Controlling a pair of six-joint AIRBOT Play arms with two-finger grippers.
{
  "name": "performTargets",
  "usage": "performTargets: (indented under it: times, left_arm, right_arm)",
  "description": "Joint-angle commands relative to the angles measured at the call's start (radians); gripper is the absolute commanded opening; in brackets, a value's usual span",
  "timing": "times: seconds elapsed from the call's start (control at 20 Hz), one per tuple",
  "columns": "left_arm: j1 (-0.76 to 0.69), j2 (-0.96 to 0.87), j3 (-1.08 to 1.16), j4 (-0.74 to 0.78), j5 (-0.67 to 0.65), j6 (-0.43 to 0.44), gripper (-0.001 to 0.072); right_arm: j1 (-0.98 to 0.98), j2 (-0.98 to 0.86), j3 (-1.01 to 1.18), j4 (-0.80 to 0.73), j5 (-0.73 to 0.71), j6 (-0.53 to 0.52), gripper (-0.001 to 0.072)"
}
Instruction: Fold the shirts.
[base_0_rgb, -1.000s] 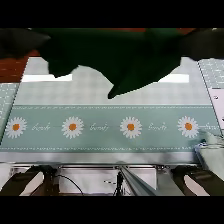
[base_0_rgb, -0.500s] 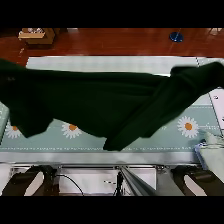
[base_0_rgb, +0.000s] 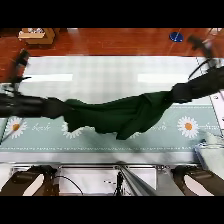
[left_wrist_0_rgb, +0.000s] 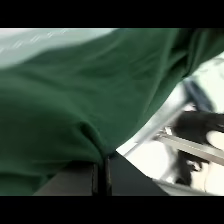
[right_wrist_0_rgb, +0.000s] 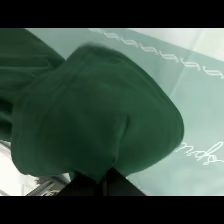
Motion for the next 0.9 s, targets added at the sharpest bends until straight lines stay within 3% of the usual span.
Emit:
performTargets:
  times: [0.0,0.25,0.5,0.55,0.6,0.65,0.85]
  left_arm:
    - [-0.039,-0.080,-0.213,0.008,0.254,0.090,0.0034]
    - [-0.057,-0.306,-0.238,0.007,0.332,0.148,0.0035]
    - [-0.057,-0.408,-0.237,0.004,0.354,0.175,0.0035]
    - [-0.057,-0.407,-0.233,0.004,0.353,0.182,0.0035]
    - [-0.057,-0.407,-0.227,0.004,0.353,0.182,0.0035]
    - [-0.057,-0.407,-0.218,0.004,0.353,0.182,0.0035]
    - [-0.057,-0.407,-0.190,0.004,0.348,0.182,0.0035]
  right_arm:
    - [0.000,-0.146,-0.099,-0.047,-0.138,-0.022,0.0027]
    - [0.000,-0.337,-0.099,-0.045,-0.272,0.014,0.0028]
    - [-0.001,-0.369,-0.087,-0.057,-0.353,0.017,0.0032]
    - [-0.001,-0.367,-0.074,-0.057,-0.320,0.015,0.0136]
    - [-0.001,-0.362,-0.056,-0.064,-0.272,-0.022,0.0403]
    - [-0.005,-0.352,-0.034,-0.081,-0.216,-0.077,0.0538]
    - [-0.090,-0.244,0.005,-0.249,-0.076,-0.079,0.0539]
